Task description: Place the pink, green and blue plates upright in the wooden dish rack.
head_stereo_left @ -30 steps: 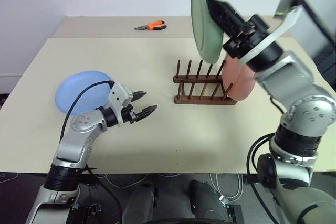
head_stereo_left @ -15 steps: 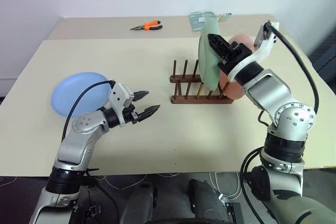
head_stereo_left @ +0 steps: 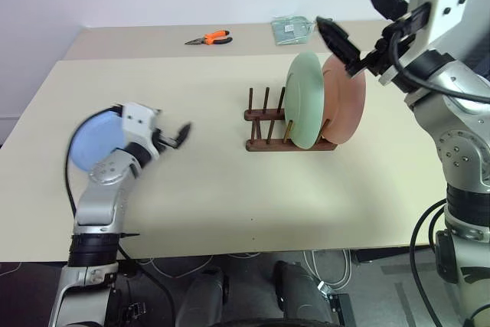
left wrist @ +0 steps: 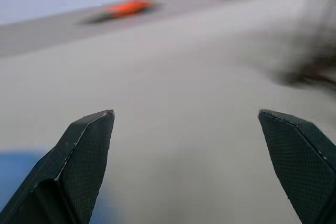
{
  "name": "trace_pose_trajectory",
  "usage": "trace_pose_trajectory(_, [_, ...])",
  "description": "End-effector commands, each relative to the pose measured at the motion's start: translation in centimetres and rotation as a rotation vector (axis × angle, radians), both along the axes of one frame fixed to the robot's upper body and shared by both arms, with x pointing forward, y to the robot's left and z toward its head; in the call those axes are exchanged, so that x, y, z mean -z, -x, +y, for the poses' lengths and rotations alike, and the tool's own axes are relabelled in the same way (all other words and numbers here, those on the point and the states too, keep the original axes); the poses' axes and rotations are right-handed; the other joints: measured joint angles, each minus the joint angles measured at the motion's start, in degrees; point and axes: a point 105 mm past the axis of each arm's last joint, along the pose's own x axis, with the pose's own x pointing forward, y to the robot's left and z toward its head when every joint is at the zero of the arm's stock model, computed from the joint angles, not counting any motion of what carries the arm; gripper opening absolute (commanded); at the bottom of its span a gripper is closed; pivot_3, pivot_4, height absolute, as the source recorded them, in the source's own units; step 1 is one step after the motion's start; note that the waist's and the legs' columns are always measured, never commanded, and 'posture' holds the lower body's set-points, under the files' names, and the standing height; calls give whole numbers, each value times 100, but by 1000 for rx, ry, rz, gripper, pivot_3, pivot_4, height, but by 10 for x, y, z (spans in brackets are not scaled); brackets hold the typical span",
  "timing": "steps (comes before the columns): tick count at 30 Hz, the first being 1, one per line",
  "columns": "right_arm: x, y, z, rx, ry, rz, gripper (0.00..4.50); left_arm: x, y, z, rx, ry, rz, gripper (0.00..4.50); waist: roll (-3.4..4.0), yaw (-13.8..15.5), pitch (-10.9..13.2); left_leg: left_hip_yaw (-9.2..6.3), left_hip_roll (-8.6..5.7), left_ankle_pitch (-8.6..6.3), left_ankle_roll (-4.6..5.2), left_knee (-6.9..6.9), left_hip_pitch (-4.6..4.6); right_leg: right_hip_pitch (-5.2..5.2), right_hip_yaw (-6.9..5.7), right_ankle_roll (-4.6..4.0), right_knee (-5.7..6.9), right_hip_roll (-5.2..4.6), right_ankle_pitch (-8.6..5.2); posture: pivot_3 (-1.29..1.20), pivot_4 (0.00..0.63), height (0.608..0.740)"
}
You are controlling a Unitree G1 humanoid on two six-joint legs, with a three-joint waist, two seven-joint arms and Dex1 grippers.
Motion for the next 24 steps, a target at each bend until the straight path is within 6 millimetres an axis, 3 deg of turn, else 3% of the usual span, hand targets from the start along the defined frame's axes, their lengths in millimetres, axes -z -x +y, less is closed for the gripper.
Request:
trace_pose_trajectory(1, [1, 27, 42, -170, 155, -102, 4482, -25, 17, 86, -485, 121, -88, 4500, -8, -4, 0, -2, 0, 0, 0, 0, 0, -2, 0, 1, 0, 0, 1, 0, 150, 740])
trace_pose_trajectory(5, [25, 29, 64, -241, 219, -80, 4482, -27, 49, 134, -787, 193, -99, 4500, -23, 22, -6, -5, -4, 0, -3, -1, -2, -1, 0, 4, -2, -4, 5, 0, 150, 740])
trace_pose_trajectory(7, [35, 29, 73, -275, 226, -62, 4482, -23, 63, 144, -858, 250, -81, 4500, -45, 35, -6, -5, -7, 1, -4, 1, -3, 1, 1, -8, -3, -6, 15, 0, 150, 740])
trace_pose_trajectory(10, [43, 30, 79, -304, 227, -50, 4482, -5, 67, 137, -829, 385, 14, 4500, -60, 90, -2, -15, -10, 3, -10, 4, -6, 4, -3, -9, -2, -6, 16, 0, 150, 740])
trace_pose_trajectory(15, [48, 30, 82, -325, 227, -46, 4482, 30, 63, 107, -680, 632, 186, 4500, -64, 154, -2, -16, -11, 4, -11, 10, -3, 8, -6, -9, 1, -6, 16, 0, 150, 740])
trace_pose_trajectory(18, [49, 29, 83, -321, 229, -49, 4500, 42, 63, 97, -643, 781, 207, 3625, -72, 140, -2, -17, -9, 4, -13, 8, -4, 5, -9, -9, 3, -3, 16, 0, 150, 740])
trace_pose_trajectory(22, [54, 29, 82, -320, 235, -29, 4500, 45, 60, 94, -632, 877, 206, 1599, -71, 137, -3, -17, -7, 6, -17, 3, -1, 3, -9, -10, 6, -2, 16, 0, 150, 740])
trace_pose_trajectory(24, [58, 30, 82, -330, 241, -1, 4500, 34, 52, 89, -570, 841, 182, 628, -73, 142, -3, -17, -8, 7, -18, 3, -1, 4, -9, -10, 6, -2, 16, 0, 150, 740])
